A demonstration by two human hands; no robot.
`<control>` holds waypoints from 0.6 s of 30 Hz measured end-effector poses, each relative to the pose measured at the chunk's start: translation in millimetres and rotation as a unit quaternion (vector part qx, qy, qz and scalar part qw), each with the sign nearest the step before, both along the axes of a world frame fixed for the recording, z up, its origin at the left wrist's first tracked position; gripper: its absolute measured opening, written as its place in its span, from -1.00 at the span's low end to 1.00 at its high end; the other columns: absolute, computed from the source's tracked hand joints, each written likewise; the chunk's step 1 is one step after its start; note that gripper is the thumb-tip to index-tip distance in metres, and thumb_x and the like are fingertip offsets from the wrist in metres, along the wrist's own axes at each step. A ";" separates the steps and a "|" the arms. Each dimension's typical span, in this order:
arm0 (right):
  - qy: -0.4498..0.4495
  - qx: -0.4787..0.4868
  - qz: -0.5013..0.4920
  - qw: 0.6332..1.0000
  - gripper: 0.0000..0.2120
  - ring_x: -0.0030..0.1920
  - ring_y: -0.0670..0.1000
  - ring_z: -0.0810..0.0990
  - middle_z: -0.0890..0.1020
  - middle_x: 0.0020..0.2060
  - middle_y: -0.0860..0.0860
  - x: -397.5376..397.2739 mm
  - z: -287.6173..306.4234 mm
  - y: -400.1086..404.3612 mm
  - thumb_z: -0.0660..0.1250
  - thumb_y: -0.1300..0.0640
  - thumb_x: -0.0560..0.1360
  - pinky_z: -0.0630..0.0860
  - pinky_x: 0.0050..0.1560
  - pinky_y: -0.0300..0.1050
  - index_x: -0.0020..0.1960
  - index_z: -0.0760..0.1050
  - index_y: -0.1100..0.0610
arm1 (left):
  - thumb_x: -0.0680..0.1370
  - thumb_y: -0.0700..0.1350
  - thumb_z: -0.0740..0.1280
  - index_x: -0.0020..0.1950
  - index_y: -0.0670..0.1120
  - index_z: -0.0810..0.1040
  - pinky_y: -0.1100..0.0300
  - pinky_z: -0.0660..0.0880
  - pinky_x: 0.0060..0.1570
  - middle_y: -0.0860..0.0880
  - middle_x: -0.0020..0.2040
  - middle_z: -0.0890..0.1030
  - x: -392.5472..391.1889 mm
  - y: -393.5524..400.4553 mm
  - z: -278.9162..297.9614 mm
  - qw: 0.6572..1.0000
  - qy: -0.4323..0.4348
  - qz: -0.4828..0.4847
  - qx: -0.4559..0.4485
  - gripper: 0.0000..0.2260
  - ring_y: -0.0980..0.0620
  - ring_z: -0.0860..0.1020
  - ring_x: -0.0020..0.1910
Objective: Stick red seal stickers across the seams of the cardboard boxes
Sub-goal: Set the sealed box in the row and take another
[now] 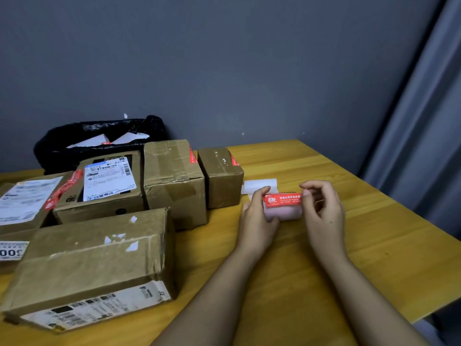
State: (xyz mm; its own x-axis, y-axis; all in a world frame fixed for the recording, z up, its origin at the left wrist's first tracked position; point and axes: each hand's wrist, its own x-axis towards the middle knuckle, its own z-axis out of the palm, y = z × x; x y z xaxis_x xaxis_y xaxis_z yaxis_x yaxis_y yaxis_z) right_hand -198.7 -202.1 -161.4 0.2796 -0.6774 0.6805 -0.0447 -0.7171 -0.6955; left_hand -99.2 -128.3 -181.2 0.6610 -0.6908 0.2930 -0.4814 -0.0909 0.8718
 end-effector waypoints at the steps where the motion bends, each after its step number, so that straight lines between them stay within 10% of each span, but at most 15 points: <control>1: 0.002 0.011 -0.002 1.000 -0.89 -0.07 -0.25 0.50 0.56 -0.08 -0.04 0.6 -0.5 -0.5 0.24 0.21 0.53 0.37 -0.12 -0.45 -0.01 0.50 0.06 | 0.45 -0.23 0.37 0.44 0.01 0.31 0.23 0.33 0.21 -0.04 0.26 0.50 -1.4 1.8 2.0 0.999 -0.019 0.008 0.025 -0.43 -0.03 0.39 0.29; 8: -0.038 0.071 0.014 0.997 -0.91 -0.14 -0.13 0.52 0.57 -0.15 -0.08 -1.0 4.6 2.6 0.27 0.16 0.53 0.44 -0.10 -0.27 0.01 0.50 0.03 | 0.33 0.19 0.21 0.44 -0.01 0.29 0.12 0.31 0.17 -0.02 0.25 0.35 -17.9 34.1 19.6 0.975 -0.171 0.130 0.052 -0.31 -0.03 0.34 0.25; 18: -0.152 0.101 0.114 0.976 -0.87 -0.15 -0.21 0.53 0.56 -0.14 -0.04 0.3 53.5 57.9 0.27 0.36 0.55 0.44 -0.15 -0.41 0.01 0.50 0.16 | 0.48 -0.15 0.39 -0.09 0.00 0.56 0.19 0.54 -0.13 0.11 -0.14 0.54 -15.3 89.2 106.5 0.979 -0.137 0.068 -0.135 -0.94 0.20 0.53 -0.23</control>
State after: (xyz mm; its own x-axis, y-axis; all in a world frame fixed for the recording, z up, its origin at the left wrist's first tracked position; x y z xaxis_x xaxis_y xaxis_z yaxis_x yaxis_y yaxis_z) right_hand -198.4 -144.2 -108.0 0.2445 -0.7507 0.6138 0.3311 -0.5303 -0.7805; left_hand -114.5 -39.1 -74.7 0.6121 -0.4751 0.6322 -0.7002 0.0460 0.7125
